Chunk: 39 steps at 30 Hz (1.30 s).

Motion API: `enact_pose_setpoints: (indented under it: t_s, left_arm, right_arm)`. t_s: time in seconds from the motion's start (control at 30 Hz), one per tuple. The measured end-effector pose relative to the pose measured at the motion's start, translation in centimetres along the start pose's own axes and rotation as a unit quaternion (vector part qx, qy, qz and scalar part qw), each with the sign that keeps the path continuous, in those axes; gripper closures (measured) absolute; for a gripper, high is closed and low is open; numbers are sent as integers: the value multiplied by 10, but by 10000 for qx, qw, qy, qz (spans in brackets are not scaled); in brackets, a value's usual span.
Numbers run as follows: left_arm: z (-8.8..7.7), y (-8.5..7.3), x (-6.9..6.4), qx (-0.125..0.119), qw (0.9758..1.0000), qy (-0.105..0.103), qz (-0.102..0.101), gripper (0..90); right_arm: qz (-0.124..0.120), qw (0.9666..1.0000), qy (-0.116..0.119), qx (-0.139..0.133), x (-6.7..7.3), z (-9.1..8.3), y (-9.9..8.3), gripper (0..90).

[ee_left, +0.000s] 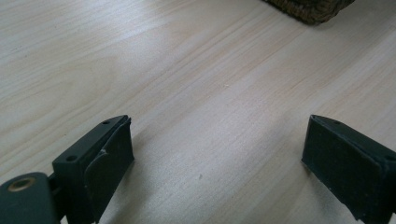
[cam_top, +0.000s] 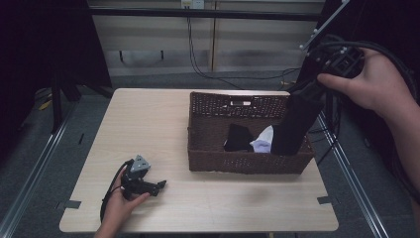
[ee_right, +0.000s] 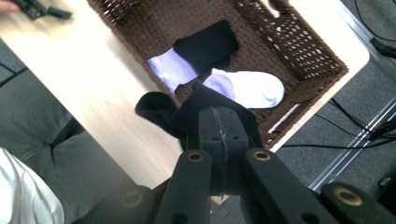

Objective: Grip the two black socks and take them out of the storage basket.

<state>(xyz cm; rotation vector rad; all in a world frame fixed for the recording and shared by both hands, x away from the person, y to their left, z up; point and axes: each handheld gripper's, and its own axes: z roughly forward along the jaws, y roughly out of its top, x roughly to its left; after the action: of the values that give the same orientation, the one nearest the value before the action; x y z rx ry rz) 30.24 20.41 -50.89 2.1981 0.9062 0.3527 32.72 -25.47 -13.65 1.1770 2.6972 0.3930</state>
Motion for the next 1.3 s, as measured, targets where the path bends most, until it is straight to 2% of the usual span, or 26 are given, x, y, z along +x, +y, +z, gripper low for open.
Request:
enact_pose_setpoints:
  t_s: [0.07, 0.13, 0.17, 0.2, 0.4, 0.5, 0.7, 0.87, 1.03, 1.17, 1.3]
  left_arm:
    - [0, 0, 0, 0, 10000, -1, -1, 79]
    - [0, 0, 0, -1, 10000, -1, -1, 79]
    - [0, 0, 0, -2, 10000, -1, -3, 79]
    - [0, 0, 0, -1, 10000, -1, 0, 79]
    - [0, 0, 0, -4, 10000, 0, -3, 79]
    - [0, 0, 0, -5, 10000, -1, -6, 79]
    - [0, 0, 0, -2, 10000, -2, -3, 79]
    - [0, 0, 0, -22, 10000, 8, -7, 79]
    - [0, 0, 0, -23, 10000, 11, -5, 79]
    - [0, 0, 0, -23, 10000, 10, -4, 79]
    - [1, 0, -1, -30, 10000, 0, -36, 79]
  right_arm:
    - [-173, 9998, 48, 15, 9, 3, -3, 900]
    - [-223, 9997, 117, -1, 14, 4, -5, 900]
    - [-336, 9993, 193, -7, 22, 8, -8, 900]
    - [-372, 9991, 223, -11, 25, 10, -9, 900]
    - [-694, 9962, 533, 53, 46, 37, -16, 900]
    - [-754, 9948, 676, 125, 53, 52, -20, 900]
    - [-792, 9916, 993, 249, 57, 87, -29, 900]
    - [-706, 9893, 1234, 325, 57, 118, -39, 900]
    - [-679, 9872, 1372, 452, 55, 147, -46, 900]
    - [-654, 9868, 1363, 583, 56, 167, -49, 900]
    - [-665, 9849, 1437, 703, 55, 187, -52, 900]
